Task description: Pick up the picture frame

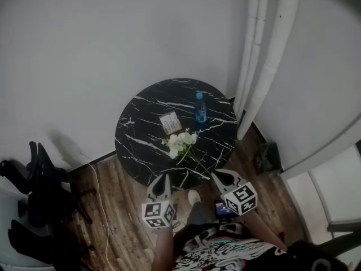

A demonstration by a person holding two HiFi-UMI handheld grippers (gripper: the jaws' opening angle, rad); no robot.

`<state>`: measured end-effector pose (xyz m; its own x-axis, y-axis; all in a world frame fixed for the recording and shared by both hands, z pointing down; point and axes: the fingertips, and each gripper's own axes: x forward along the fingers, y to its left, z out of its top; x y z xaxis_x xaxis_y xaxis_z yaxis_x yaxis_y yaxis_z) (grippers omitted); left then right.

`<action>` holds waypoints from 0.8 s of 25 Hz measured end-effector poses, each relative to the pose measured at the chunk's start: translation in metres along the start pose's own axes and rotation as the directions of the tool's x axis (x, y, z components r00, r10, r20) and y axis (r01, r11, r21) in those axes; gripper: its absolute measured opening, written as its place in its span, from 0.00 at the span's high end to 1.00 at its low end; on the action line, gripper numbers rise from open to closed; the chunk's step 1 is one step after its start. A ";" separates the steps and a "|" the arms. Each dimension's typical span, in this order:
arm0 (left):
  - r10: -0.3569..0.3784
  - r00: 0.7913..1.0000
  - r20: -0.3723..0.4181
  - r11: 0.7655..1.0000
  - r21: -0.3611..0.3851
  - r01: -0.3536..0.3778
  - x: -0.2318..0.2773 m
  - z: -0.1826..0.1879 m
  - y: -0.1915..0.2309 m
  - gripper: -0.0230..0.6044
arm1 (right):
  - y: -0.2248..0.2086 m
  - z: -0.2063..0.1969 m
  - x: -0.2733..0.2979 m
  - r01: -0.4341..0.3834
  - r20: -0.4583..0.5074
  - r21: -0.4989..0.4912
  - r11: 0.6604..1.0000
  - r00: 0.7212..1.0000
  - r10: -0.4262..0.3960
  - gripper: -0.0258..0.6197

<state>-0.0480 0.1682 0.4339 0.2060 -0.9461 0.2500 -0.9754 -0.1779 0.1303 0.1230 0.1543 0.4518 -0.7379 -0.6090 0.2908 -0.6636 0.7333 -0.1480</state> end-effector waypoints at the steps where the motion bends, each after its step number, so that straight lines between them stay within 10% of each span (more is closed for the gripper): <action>1: -0.001 1.000 -0.002 1.000 -0.002 0.001 0.010 0.003 0.006 0.94 | -0.007 0.002 0.008 0.004 -0.005 0.002 1.000 1.000 -0.004 0.93; 20: -0.071 0.995 -0.065 0.994 -0.083 0.066 0.190 0.033 0.124 0.94 | -0.102 0.035 0.174 0.109 -0.141 0.064 0.992 0.985 -0.099 0.93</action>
<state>-0.1324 -0.0428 0.4660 0.2797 -0.9115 0.3017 -0.9498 -0.2168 0.2254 0.0582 -0.0374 0.4851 -0.6435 -0.6303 0.4343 -0.7468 0.6414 -0.1757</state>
